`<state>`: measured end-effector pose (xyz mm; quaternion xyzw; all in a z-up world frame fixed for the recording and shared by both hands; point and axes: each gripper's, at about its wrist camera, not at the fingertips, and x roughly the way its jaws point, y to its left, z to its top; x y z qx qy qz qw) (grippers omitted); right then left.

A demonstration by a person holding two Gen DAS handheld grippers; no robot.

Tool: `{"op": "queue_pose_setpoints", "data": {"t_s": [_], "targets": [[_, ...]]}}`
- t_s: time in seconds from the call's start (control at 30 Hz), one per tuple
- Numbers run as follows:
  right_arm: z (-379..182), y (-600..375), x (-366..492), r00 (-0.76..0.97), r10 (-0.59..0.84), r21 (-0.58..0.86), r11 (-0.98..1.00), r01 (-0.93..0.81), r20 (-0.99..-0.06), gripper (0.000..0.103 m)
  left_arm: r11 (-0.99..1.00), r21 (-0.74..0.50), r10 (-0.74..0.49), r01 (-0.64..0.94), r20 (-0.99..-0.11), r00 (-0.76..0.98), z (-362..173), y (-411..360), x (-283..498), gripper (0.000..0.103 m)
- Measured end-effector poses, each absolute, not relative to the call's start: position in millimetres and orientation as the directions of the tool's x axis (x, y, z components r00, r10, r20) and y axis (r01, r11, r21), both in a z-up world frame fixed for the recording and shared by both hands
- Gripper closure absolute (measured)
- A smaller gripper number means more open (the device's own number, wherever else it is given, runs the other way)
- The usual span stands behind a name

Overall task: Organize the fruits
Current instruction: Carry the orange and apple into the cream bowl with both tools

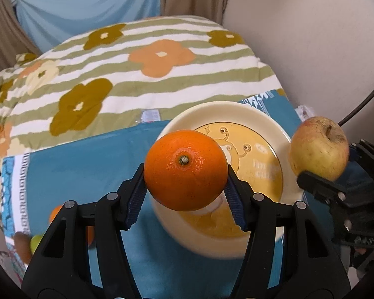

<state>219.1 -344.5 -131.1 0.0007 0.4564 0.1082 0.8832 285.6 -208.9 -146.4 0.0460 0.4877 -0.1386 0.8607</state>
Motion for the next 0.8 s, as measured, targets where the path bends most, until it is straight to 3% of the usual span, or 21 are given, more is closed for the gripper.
{"op": "queue_pose_setpoints", "data": {"t_s": [0.33,0.37,0.43,0.8], "targets": [[-141.7,-358.7,229.5,0.544,0.224,0.136,0.971,-0.198,-0.809,0.032,0.947,-0.040,-0.184,0.320,-0.881,0.435,-172.4,-229.8,318.0,0.038],[-141.5,-359.8,230.2,0.545,0.225,0.138,0.971,-0.198,-0.808,0.032,0.945,-0.045,-0.192,0.324,-0.879,0.437,-170.9,-229.0,318.1,0.033],[-140.3,-361.2,230.9,0.548,0.226,0.138,0.970,-0.199,-0.805,0.032,0.949,-0.029,-0.183,0.314,-0.861,0.475,-161.8,-224.4,314.8,0.000],[-139.3,-358.7,236.0,0.543,0.222,0.106,0.966,-0.236,-0.810,0.032,0.967,-0.056,-0.181,0.248,-0.837,0.517,-135.1,-184.9,305.5,0.000]]}}
